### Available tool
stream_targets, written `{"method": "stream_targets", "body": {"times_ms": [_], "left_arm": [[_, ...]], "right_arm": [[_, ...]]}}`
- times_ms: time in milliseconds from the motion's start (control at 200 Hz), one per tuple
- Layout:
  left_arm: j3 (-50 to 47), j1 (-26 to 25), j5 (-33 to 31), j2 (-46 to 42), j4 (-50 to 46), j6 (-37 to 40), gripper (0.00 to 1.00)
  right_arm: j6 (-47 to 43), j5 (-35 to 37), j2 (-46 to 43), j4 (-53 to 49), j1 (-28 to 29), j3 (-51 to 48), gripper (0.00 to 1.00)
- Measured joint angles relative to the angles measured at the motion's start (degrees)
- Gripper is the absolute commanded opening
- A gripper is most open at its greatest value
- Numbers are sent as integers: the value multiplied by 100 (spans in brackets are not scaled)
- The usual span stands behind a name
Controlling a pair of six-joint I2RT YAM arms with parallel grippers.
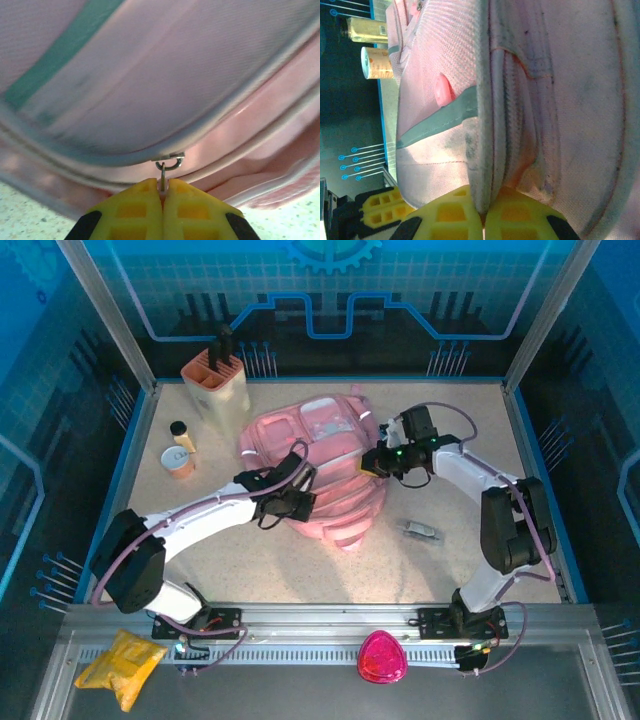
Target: Pack the student bag
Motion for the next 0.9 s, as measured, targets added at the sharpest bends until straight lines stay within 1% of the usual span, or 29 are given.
{"method": "stream_targets", "body": {"times_ms": [190, 295, 425, 525, 595, 675, 730, 805, 840, 900], "left_arm": [[-142, 417, -103, -2, 20, 83, 0], [-339, 702, -107, -2, 341, 170, 0], [-483, 835, -155, 31, 726, 334, 0], [-479, 1047, -136, 192, 970, 385, 0], [-479, 1102, -98, 286, 1126, 413, 0], [-479, 1121, -50, 295, 1235, 411, 6], [-481, 1134, -13, 293, 1255, 396, 12], [-485, 1147, 68, 262, 1259, 326, 23], [-522, 1154, 83, 205, 1281, 260, 26], [-651, 1156, 114, 2, 1294, 103, 31]], "right_arm": [[-282, 144, 79, -186, -24, 164, 0], [-459, 223, 94, -275, -22, 210, 0], [-634, 297, 114, -341, -22, 229, 0], [-732, 348, 155, -369, -22, 273, 0], [-780, 398, 175, -363, -20, 299, 0], [-787, 457, 179, -358, -22, 319, 0], [-785, 470, 177, -356, -22, 319, 14], [-774, 487, 157, -358, -22, 313, 34], [-796, 544, 120, -358, -28, 297, 41], [-848, 634, -13, -354, -50, 225, 49]]}}
